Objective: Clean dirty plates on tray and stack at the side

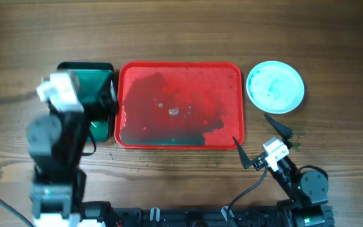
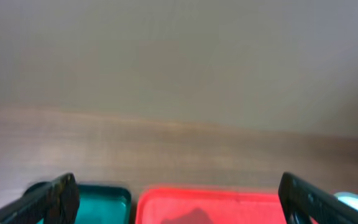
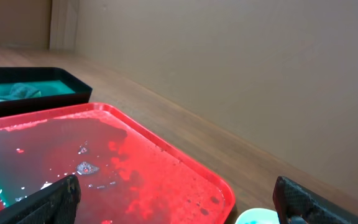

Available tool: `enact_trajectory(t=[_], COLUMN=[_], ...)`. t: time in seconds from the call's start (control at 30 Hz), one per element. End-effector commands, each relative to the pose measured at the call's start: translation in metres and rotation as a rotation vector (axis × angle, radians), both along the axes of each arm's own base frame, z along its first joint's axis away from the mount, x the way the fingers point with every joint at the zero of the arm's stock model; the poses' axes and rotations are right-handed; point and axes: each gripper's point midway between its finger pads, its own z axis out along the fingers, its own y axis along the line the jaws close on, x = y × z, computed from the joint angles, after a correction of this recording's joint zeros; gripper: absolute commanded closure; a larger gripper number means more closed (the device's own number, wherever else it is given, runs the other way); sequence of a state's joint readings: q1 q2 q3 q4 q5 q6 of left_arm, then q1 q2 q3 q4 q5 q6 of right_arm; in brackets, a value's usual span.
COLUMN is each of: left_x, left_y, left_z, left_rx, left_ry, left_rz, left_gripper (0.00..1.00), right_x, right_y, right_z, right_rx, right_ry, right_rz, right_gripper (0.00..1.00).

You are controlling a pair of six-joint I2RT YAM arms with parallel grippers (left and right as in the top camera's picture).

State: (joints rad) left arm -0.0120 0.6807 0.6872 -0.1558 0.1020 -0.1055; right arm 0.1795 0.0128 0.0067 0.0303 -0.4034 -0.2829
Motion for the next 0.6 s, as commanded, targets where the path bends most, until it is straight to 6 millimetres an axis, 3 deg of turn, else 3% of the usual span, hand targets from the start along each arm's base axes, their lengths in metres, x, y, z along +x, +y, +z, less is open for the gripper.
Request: enact_trajectory(t=[0.0, 0.1, 0.37, 0.47, 0.57], left_x=[-0.026, -0.043, -0.057, -0.055, -0.055], left_y=[0.005, 0.024, 0.028, 0.025, 0.022], left_z=[-0.037, -0.070, -0.117, -0.148, -0.148], left_rx=[0.029, -0.059, -0.058, -0.055, -0.056], left_ry=[-0.078, -0.128, -0.154, -0.074, -0.073], left_rz=[0.020, 0.137, 0.156, 0.138, 0.122], left_gripper=[0.00, 0.00, 0.00, 0.00, 0.00], right_x=[-0.002, -0.002, -0.002, -0.002, -0.002], right_y=[0.001, 0.001, 0.001, 0.001, 0.001], right_z=[0.002, 0.002, 0.002, 0.002, 0.002], right_rx=[-0.003, -0.003, -0.003, -0.003, -0.003], right_ry=[-0.012, -0.012, -0.012, -0.012, -0.012], right_rz=[0.012, 0.012, 0.012, 0.012, 0.012], right_gripper=[0.00, 0.00, 0.00, 0.00, 0.00])
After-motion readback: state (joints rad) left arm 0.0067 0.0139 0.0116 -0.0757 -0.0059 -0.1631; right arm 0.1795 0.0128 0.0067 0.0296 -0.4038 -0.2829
